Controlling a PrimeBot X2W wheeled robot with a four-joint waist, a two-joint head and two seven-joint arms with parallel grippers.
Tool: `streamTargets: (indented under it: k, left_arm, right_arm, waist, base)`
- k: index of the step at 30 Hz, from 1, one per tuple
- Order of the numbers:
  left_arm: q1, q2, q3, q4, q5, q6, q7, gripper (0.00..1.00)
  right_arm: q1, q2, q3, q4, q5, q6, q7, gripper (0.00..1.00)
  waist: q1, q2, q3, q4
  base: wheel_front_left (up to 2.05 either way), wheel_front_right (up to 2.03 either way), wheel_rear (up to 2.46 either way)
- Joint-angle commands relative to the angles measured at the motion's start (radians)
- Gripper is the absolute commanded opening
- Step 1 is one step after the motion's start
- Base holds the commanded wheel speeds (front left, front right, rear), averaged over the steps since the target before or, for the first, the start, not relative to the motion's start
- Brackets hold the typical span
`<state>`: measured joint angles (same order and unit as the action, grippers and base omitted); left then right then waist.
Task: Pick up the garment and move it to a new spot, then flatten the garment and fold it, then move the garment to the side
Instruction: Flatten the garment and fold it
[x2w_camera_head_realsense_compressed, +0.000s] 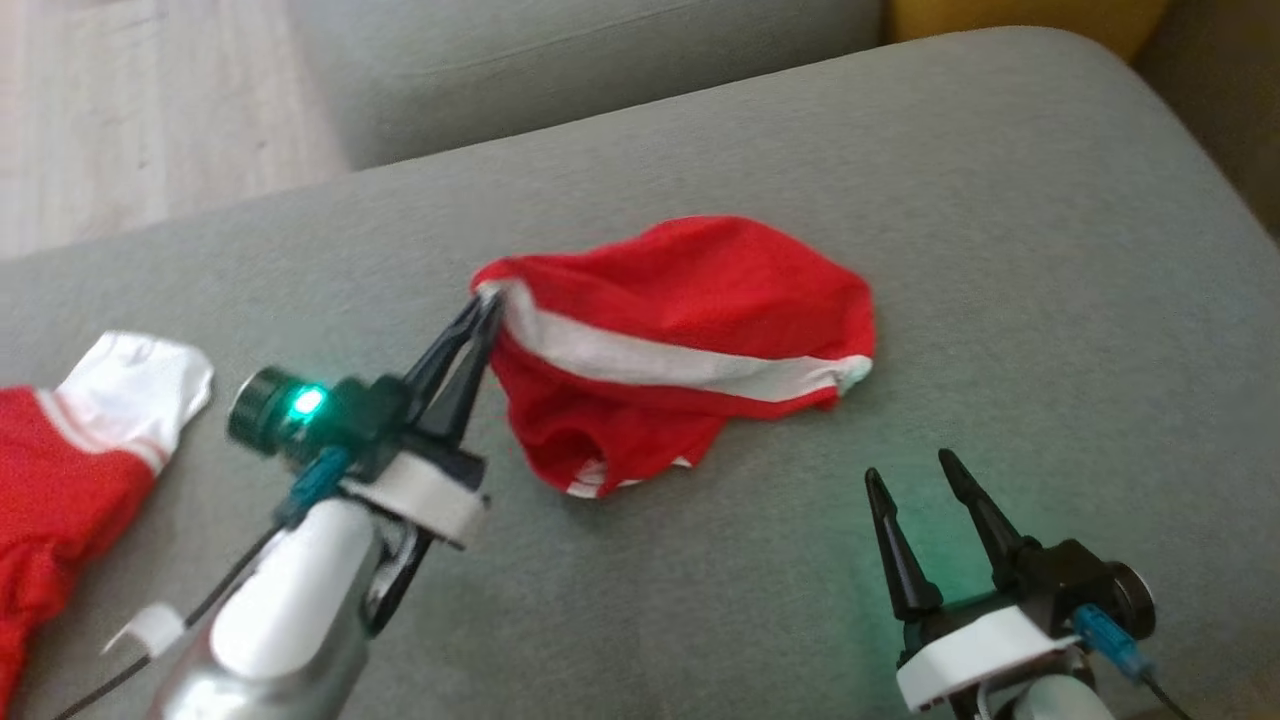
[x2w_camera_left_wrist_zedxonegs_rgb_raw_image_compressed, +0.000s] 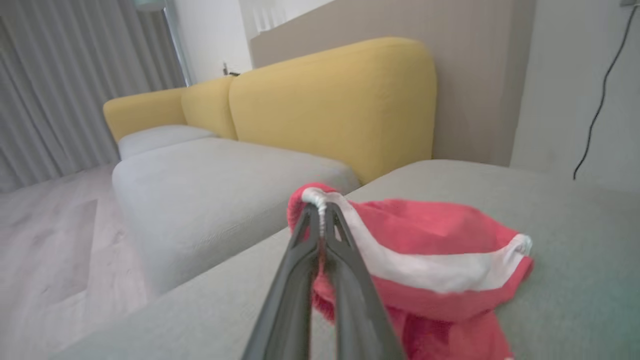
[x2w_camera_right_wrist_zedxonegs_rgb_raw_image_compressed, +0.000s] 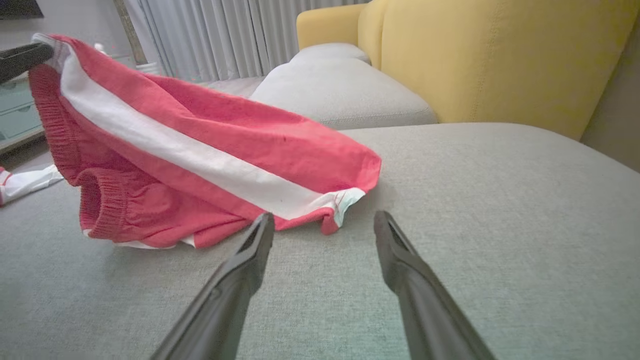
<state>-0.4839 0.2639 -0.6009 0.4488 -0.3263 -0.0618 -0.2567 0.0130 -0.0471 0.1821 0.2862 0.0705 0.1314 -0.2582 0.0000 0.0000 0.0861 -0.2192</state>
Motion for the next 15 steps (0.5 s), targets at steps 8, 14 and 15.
streamTargets:
  k: [8, 14, 15]
  left_arm:
    - [-0.055, 0.063, 0.077, -0.081, 0.013, -0.013, -0.005, 0.00]
    - [-0.092, 0.065, 0.083, -0.081, 0.045, -0.005, -0.005, 0.00]
    - [-0.098, 0.064, 0.083, -0.080, 0.050, -0.005, -0.005, 0.00]
  right_arm:
    - [-0.179, -0.006, 0.001, 0.086, 0.067, -0.001, -0.004, 1.00]
    - [-0.293, -0.012, -0.013, 0.191, 0.195, -0.001, -0.004, 1.00]
    - [-0.306, -0.013, -0.017, 0.207, 0.209, -0.001, -0.004, 1.00]
  waist:
    - [0.0000, 0.0000, 0.093, 0.102]
    - [0.0000, 0.0000, 0.136, 0.142]
    - [0.0000, 0.0000, 0.141, 0.147]
  base:
    - [0.00, 0.00, 0.00]
    - [0.00, 0.00, 0.00]
    - [0.00, 0.00, 0.00]
